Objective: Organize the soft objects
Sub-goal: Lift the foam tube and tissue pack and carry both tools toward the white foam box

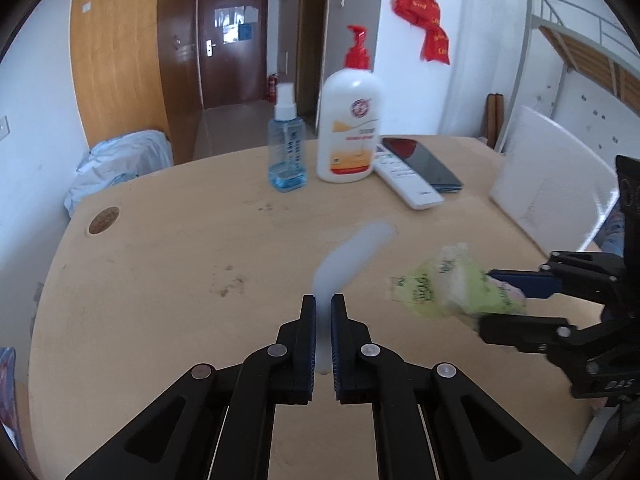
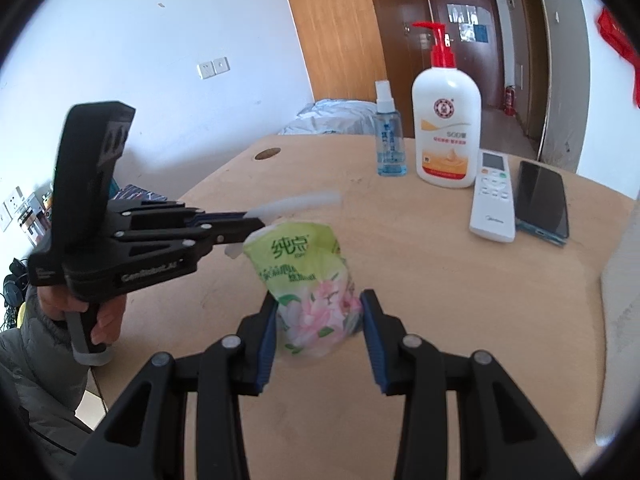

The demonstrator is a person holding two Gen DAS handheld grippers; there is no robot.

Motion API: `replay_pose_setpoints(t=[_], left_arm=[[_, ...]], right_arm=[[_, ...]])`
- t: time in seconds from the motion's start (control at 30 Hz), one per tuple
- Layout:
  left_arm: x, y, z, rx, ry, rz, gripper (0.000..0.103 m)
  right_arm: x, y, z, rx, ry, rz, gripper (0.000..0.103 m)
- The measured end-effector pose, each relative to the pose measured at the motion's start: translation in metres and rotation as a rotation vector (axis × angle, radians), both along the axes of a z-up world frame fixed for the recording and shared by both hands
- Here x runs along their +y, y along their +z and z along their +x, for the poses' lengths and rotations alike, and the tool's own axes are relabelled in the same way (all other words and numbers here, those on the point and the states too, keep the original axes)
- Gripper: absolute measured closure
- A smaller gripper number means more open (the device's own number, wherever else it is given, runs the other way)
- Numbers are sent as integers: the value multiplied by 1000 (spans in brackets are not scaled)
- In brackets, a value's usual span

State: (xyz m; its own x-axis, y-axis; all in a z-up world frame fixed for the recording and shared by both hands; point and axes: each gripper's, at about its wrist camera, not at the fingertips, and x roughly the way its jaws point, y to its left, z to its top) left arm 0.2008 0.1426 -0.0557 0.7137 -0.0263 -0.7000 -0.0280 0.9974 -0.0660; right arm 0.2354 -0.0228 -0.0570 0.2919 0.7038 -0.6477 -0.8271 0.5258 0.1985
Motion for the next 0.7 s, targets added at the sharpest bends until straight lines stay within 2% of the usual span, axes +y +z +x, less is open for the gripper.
replay_pose_setpoints(t=[0.33, 0.7], left_arm=[[-46, 23, -36, -54, -50, -6, 96], [-98, 47, -59, -156, -98, -24, 96]], right_arm=[[-24, 13, -25, -30, -23, 20, 59], [-77, 31, -39, -61, -133, 85, 59]])
